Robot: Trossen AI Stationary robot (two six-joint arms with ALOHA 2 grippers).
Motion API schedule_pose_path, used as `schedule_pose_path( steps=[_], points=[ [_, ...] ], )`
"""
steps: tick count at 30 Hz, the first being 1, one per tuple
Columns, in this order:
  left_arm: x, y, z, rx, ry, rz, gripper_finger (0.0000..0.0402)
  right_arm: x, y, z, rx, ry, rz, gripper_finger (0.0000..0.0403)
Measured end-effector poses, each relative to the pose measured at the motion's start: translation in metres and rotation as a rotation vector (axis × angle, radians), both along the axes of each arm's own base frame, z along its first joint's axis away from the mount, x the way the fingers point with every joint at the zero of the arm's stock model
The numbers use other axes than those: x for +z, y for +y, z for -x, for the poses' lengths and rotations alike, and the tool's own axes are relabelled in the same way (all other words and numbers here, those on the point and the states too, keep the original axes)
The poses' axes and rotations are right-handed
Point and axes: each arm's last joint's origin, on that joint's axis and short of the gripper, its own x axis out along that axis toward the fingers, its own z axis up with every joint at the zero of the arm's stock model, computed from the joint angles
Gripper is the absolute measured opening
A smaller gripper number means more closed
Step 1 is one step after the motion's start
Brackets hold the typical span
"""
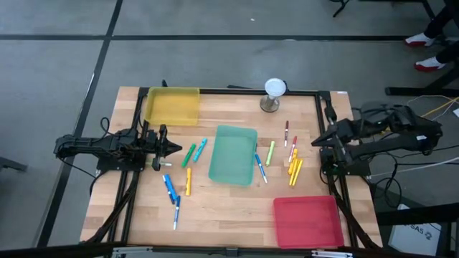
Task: Pick & Place Markers
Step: Put the right yellow pen into the green bin
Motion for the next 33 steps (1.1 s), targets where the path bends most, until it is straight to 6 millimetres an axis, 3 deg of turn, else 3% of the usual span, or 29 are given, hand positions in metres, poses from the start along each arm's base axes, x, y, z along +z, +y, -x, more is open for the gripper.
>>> schedule_pose_path(
  steps=[11, 33],
  points=[
    [0.0, 0.0, 0.0, 0.0, 0.0, 0.0, 0.0011, -0.017, 0.0, -0.008, 0.053, 0.204, 0.102, 0.0021],
    [0.0, 0.0, 0.0, 0.0, 0.0, 0.0, 0.0012, -0.038, 0.002, -0.035, 0.064, 0.468, 0.125, 0.0021]
  ],
)
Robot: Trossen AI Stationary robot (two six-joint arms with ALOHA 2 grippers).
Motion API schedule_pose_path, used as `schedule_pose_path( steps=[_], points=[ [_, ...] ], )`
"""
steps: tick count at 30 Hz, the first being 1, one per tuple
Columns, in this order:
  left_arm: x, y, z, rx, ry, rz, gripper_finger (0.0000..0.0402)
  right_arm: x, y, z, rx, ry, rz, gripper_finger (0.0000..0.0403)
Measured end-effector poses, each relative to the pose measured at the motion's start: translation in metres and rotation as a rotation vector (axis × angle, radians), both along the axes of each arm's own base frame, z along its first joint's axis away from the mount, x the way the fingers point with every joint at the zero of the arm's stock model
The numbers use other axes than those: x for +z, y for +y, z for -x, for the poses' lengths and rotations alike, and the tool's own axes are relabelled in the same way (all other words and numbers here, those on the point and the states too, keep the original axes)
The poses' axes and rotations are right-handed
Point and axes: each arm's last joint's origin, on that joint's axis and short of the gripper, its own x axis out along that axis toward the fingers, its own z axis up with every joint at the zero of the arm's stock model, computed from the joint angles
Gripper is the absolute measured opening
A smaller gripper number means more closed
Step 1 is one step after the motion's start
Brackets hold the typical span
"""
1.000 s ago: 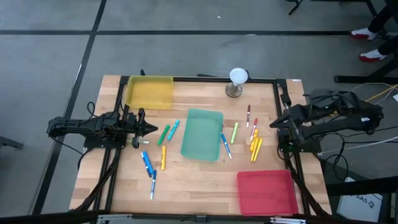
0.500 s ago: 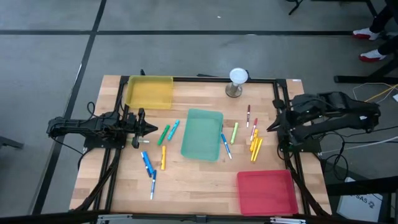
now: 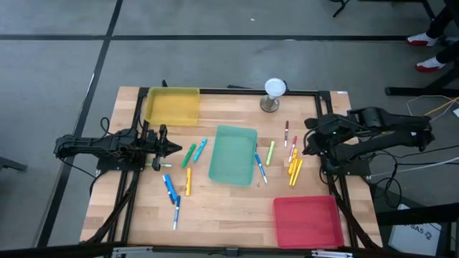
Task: Pick & Place Markers
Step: Put the right yellow pen into the green bin
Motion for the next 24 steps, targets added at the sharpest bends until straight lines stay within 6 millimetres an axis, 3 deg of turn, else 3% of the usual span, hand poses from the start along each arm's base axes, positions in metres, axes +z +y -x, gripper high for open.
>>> schedule_pose_path(
  steps=[18, 24],
  points=[
    [0.0, 0.0, 0.0, 0.0, -0.001, 0.0, 0.0009, -0.016, 0.0, -0.008, 0.134, 0.172, 0.093, 0.0021],
    [0.0, 0.0, 0.0, 0.0, 0.0, 0.0, 0.0008, -0.032, -0.001, -0.009, 0.129, 0.234, 0.153, 0.0021]
  ],
)
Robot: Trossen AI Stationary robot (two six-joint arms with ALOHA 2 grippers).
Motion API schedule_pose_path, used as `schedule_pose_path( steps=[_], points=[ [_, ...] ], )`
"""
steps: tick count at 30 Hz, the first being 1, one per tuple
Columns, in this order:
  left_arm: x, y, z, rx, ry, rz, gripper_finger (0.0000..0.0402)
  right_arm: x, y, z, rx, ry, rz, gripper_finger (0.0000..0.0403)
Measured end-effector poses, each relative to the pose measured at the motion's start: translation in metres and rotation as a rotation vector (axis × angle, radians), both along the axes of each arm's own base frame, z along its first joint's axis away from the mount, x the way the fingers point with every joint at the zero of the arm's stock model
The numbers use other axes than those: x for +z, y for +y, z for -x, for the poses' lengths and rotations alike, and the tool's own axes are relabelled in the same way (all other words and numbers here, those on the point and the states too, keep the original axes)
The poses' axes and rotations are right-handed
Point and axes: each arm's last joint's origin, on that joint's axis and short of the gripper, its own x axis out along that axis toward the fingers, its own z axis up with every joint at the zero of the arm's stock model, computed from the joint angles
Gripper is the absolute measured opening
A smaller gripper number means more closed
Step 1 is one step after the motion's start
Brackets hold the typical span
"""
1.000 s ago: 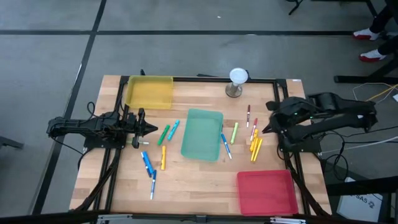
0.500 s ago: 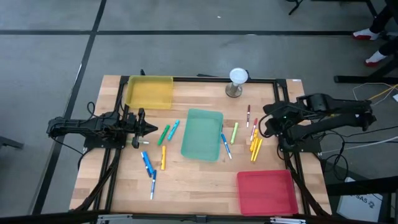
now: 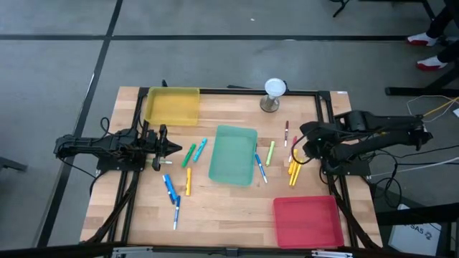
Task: Pick & Place Markers
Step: Put the right yellow pen into the green bin
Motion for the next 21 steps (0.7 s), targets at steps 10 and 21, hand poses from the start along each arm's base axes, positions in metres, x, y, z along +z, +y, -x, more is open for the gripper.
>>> schedule_pose_path(
  steps=[10, 21],
  points=[
    [0.0, 0.0, 0.0, 0.0, 0.0, 0.0, 0.0013, -0.03, 0.002, 0.002, 0.016, 0.111, 0.011, 0.0021],
    [0.0, 0.0, 0.0, 0.0, 0.0, 0.0, 0.0013, -0.045, 0.022, 0.001, 0.17, 0.162, 0.086, 0.0021]
  ],
)
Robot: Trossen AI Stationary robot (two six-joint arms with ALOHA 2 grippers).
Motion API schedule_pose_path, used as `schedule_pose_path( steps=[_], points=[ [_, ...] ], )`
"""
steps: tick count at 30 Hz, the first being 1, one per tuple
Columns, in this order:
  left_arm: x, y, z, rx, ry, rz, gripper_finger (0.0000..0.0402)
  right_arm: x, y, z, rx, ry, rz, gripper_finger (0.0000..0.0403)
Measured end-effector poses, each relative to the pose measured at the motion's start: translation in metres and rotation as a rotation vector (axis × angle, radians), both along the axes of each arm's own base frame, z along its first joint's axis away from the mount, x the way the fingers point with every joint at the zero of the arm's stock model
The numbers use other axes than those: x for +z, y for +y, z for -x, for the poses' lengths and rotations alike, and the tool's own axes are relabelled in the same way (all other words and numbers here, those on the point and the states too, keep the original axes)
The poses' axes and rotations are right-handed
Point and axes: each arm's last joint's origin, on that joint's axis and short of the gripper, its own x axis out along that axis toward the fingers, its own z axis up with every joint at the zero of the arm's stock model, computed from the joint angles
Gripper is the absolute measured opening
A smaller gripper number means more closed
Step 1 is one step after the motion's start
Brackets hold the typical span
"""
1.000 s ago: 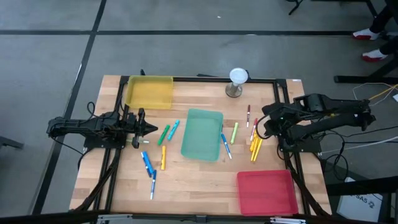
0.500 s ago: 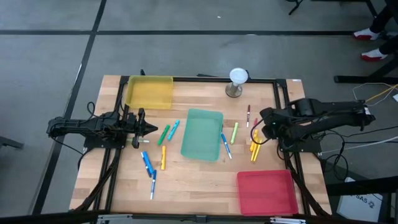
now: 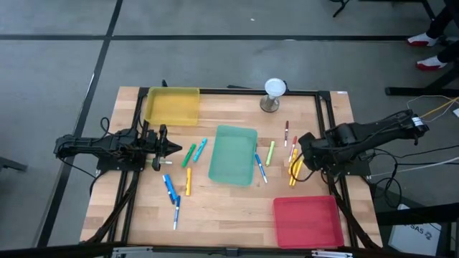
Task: Pick & Place Markers
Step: Put the right yellow pen into the green bin
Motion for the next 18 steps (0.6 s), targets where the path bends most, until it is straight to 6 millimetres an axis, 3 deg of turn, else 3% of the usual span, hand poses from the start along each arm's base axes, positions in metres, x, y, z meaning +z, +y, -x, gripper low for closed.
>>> schedule_pose_path(
  steps=[18],
  points=[
    [0.0, 0.0, 0.0, 0.0, 0.0, 0.0, 0.0011, -0.007, 0.029, -0.015, 0.156, -0.058, 0.019, 0.0021]
  ],
)
